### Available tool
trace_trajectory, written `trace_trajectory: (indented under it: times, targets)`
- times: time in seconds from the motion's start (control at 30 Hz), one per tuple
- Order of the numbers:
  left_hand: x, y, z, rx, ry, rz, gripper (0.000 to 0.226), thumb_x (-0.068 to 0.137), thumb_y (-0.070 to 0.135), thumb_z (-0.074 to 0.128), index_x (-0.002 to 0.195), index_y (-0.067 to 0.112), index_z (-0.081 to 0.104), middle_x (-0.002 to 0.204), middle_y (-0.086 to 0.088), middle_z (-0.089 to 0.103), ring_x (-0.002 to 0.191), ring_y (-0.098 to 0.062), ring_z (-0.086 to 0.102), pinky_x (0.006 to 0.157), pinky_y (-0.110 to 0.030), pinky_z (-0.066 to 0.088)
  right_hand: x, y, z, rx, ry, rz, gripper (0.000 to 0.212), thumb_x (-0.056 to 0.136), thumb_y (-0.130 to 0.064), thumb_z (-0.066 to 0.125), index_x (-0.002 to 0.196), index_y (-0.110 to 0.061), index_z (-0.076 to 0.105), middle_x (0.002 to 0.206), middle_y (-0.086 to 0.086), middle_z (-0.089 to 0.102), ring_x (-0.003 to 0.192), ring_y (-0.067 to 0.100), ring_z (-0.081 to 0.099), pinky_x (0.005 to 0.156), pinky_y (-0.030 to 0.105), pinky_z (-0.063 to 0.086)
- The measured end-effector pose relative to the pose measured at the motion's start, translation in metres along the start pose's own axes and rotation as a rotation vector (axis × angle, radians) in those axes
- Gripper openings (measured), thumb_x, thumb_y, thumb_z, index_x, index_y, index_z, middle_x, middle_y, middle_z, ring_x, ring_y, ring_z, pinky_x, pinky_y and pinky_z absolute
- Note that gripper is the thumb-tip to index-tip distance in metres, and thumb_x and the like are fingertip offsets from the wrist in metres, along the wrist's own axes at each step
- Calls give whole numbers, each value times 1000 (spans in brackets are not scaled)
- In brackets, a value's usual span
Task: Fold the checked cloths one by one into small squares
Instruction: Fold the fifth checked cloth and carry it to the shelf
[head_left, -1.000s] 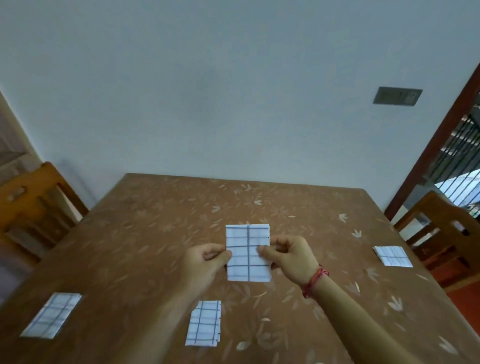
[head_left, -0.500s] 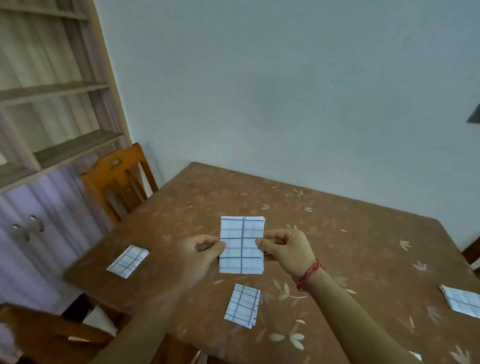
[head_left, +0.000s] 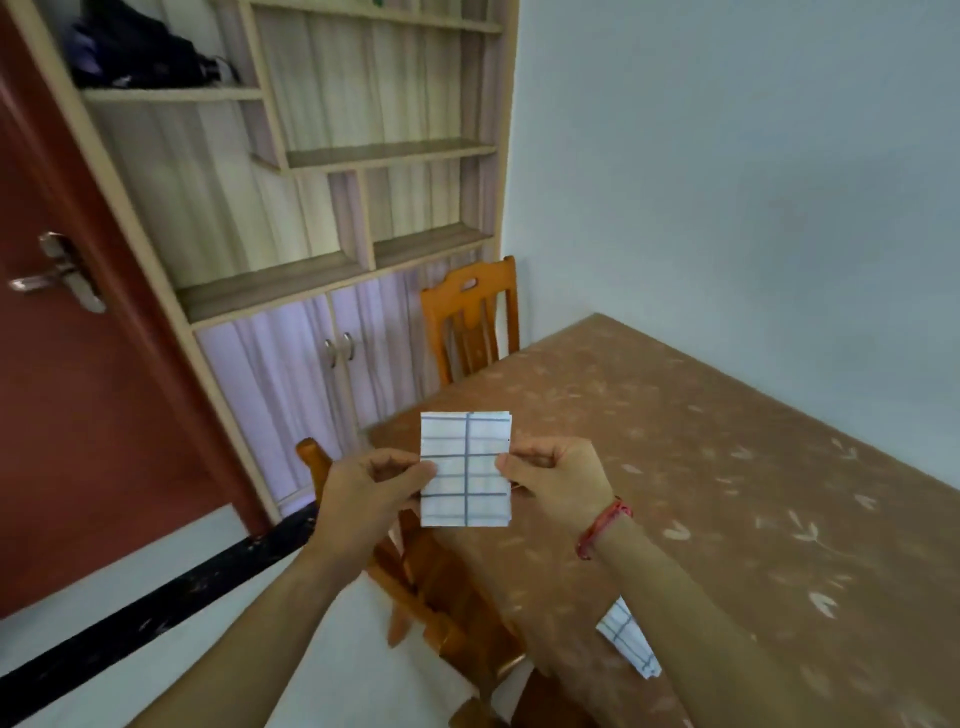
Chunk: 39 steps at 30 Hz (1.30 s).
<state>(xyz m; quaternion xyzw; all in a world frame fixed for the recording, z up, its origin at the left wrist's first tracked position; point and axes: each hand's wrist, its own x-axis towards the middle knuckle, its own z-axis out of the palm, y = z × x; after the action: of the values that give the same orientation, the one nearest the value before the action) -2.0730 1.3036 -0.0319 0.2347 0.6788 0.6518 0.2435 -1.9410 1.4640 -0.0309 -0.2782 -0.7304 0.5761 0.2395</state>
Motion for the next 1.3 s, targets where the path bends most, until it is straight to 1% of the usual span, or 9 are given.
trace_trajectory:
  times: [0.07,0.27,0.43,0.5,0.67,0.77,0.97,1.13,1.3]
  targets:
    - [-6,-3,-20,-8,56,-20,6,86,5,70,87,2,74,86,-8,76,85,-24,73,78,-36,59,7,0,22,-27,-59,-11,11,82,-12,74,83,-23,75,84,-4,75,84,15,71,86,32,55]
    - [-10,-13,-76,-11,185,-57,6,85,5,70,83,5,76,83,-12,75,82,-28,72,76,-35,58,21,-6,84,105,-176,34,22,84,0,70,75,-20,70,69,-13,71,67,1,69,59,14,53]
    - [4,-25,-123,-34,265,-59,8,84,5,71,77,6,75,79,-10,75,77,-24,71,70,-27,56,44,-11,139,109,-270,77,20,85,-4,69,78,-23,71,78,-4,75,80,15,72,71,34,60]
    - [15,-31,-144,-50,288,-68,10,83,3,72,74,6,74,74,-5,74,73,-20,71,67,-24,55,56,-11,163,104,-287,91,20,85,-4,69,79,-23,73,82,-1,76,82,17,73,73,37,60]
    - [53,-47,-211,-103,272,-121,6,84,4,71,78,3,74,82,-15,74,82,-31,72,76,-36,58,90,-18,233,86,-277,113,16,85,-2,69,79,-17,72,78,0,75,79,18,72,69,35,60]
    - [80,-50,-252,-130,244,-142,7,85,5,71,84,-2,72,86,-19,73,87,-36,71,80,-41,59,113,-25,274,68,-246,114,7,84,-5,71,84,-12,73,85,10,74,82,22,72,70,37,60]
    - [128,-45,-313,-127,255,-130,8,87,5,69,83,-1,71,85,-16,74,83,-31,72,75,-37,60,159,-41,340,111,-249,124,6,85,-3,69,86,-8,72,84,6,75,80,20,72,69,32,60]
    - [164,-46,-340,-109,249,-130,9,89,8,67,90,-1,71,87,-10,74,83,-24,72,70,-27,58,197,-43,373,121,-226,126,6,84,-5,71,86,-10,73,87,6,75,84,20,72,73,37,60]
    - [214,-50,-355,-105,223,-161,11,90,10,66,95,1,71,90,-8,75,86,-22,72,71,-25,57,250,-43,396,163,-217,122,11,84,-4,70,81,-14,72,78,-2,75,77,14,73,67,30,60]
